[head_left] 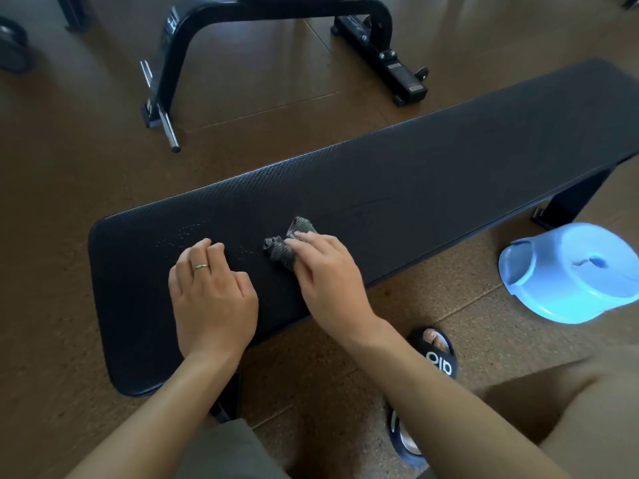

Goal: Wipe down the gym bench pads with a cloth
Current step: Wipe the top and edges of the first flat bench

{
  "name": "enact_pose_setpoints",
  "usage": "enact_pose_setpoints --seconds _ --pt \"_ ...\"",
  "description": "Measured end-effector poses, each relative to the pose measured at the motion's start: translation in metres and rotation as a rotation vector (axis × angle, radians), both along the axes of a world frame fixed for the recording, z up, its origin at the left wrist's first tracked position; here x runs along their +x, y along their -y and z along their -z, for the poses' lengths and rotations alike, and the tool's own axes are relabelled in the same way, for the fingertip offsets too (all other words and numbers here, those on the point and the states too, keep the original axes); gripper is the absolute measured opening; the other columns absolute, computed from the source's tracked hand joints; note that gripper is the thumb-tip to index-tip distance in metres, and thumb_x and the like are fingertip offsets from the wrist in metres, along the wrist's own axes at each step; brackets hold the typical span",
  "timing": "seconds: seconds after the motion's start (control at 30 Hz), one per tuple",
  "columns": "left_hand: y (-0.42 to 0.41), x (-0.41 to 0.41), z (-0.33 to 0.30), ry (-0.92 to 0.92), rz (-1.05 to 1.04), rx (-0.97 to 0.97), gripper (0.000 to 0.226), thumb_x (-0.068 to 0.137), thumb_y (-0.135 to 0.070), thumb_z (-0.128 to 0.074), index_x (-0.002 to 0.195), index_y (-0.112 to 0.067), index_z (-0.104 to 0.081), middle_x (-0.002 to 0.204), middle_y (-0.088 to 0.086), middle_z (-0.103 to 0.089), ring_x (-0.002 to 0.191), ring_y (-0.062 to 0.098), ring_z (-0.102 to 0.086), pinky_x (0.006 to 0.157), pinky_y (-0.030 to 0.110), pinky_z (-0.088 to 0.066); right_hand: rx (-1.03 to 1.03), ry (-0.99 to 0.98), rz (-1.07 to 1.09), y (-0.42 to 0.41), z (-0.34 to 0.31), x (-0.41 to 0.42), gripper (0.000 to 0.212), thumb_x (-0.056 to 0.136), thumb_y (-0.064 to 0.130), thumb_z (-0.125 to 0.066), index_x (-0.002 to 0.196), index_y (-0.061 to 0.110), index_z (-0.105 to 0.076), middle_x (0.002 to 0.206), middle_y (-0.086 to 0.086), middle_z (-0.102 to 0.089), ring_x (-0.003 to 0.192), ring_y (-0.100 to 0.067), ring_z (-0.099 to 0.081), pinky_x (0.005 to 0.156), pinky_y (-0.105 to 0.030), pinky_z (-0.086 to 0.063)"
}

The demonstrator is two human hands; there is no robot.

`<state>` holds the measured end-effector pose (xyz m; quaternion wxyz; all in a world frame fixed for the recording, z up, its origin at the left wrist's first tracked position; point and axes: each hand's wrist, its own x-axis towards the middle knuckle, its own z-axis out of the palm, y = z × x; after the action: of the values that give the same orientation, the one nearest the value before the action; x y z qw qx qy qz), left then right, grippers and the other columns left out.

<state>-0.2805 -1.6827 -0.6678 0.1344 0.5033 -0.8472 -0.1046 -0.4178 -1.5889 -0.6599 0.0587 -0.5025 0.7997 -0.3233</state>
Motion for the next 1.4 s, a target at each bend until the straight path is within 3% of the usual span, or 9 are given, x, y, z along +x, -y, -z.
enact_pose_setpoints --seconds 0.1,0.17,0.27,0.37,0.5,0.7,1.07,1.27,1.4 --pt "0.001 -0.001 0.001 -0.002 -0.007 0.009 0.040 0.096 -0.013 -0.047 0.135 -0.004 -0.050 0.141 0.015 -0.047 0.137 0.035 -0.039 0.119 0.055 -0.029 -0.167 0.699 0.168 0.000 -0.028 -0.023 0.024 0.104 0.019 -0.052 0.118 0.020 -0.071 0.113 0.004 -0.074 0.108 -0.013 -0.068 0.097 -0.045 -0.055" --pt "0.001 -0.001 0.000 0.004 -0.003 0.015 0.040 0.096 -0.014 -0.047 0.135 -0.003 -0.050 0.142 0.015 -0.047 0.137 0.035 -0.039 0.119 0.056 -0.029 -0.222 0.921 0.330 -0.001 -0.038 -0.049 0.020 0.102 0.027 -0.052 0.107 0.024 -0.071 0.105 0.002 -0.075 0.101 -0.019 -0.071 0.095 -0.053 -0.056" --pt "0.001 0.001 0.000 0.001 0.003 0.016 0.040 0.097 -0.014 -0.048 0.135 -0.003 -0.050 0.141 0.015 -0.047 0.137 0.036 -0.040 0.119 0.056 -0.030 0.024 0.362 0.401 -0.010 -0.038 -0.076 0.018 0.098 0.029 -0.055 0.105 0.023 -0.071 0.104 0.001 -0.069 0.097 -0.017 -0.064 0.090 -0.046 -0.054" --pt "0.001 0.002 0.000 0.001 0.005 0.009 0.040 0.096 -0.014 -0.048 0.135 -0.003 -0.050 0.141 0.016 -0.048 0.136 0.036 -0.041 0.118 0.056 -0.031 0.125 -0.058 0.522 -0.017 -0.025 -0.103 0.036 0.095 0.022 -0.057 0.131 0.017 -0.060 0.121 -0.008 -0.063 0.111 -0.030 -0.055 0.096 -0.044 -0.047" --pt "0.001 0.000 0.000 0.007 0.005 -0.002 0.039 0.096 -0.013 -0.050 0.134 -0.002 -0.051 0.140 0.017 -0.049 0.136 0.037 -0.042 0.118 0.057 -0.032 0.068 -0.090 0.703 -0.024 -0.013 -0.128 0.039 0.104 0.021 -0.047 0.142 0.016 -0.048 0.131 -0.014 -0.054 0.117 -0.033 -0.049 0.096 -0.040 -0.041" --pt "0.001 0.000 -0.001 0.017 0.003 -0.006 0.040 0.095 -0.015 -0.048 0.133 -0.002 -0.051 0.139 0.017 -0.049 0.134 0.038 -0.042 0.117 0.057 -0.033 0.302 -0.249 0.303 -0.020 0.009 -0.087 0.052 0.106 0.044 -0.037 0.154 0.022 -0.042 0.160 -0.014 -0.036 0.146 -0.031 -0.033 0.120 -0.044 -0.028" --pt "0.002 0.000 -0.002 0.011 0.007 0.014 0.039 0.095 -0.011 -0.052 0.133 -0.001 -0.052 0.139 0.017 -0.049 0.135 0.037 -0.042 0.117 0.057 -0.031 0.149 -0.419 -0.209 -0.019 0.001 -0.021 0.036 0.104 0.026 -0.051 0.139 0.022 -0.062 0.155 -0.011 -0.048 0.145 -0.026 -0.041 0.123 -0.043 -0.027" --pt "0.002 -0.001 -0.001 0.006 -0.002 0.025 0.039 0.095 -0.012 -0.051 0.133 -0.003 -0.051 0.139 0.016 -0.048 0.136 0.036 -0.040 0.119 0.057 -0.029 0.154 -0.320 0.360 -0.027 0.013 -0.178 0.039 0.101 0.021 -0.046 0.127 0.004 -0.069 0.141 -0.025 -0.056 0.129 -0.043 -0.053 0.112 -0.048 -0.041" --pt "0.002 -0.003 -0.001 0.010 -0.007 0.010 0.039 0.094 -0.011 -0.050 0.131 -0.001 -0.051 0.137 0.017 -0.048 0.134 0.038 -0.041 0.118 0.058 -0.029 0.136 -0.201 0.626 -0.013 0.005 -0.173 0.032 0.098 0.013 -0.051 0.119 -0.003 -0.070 0.136 -0.026 -0.058 0.118 -0.048 -0.053 0.103 -0.047 -0.045"
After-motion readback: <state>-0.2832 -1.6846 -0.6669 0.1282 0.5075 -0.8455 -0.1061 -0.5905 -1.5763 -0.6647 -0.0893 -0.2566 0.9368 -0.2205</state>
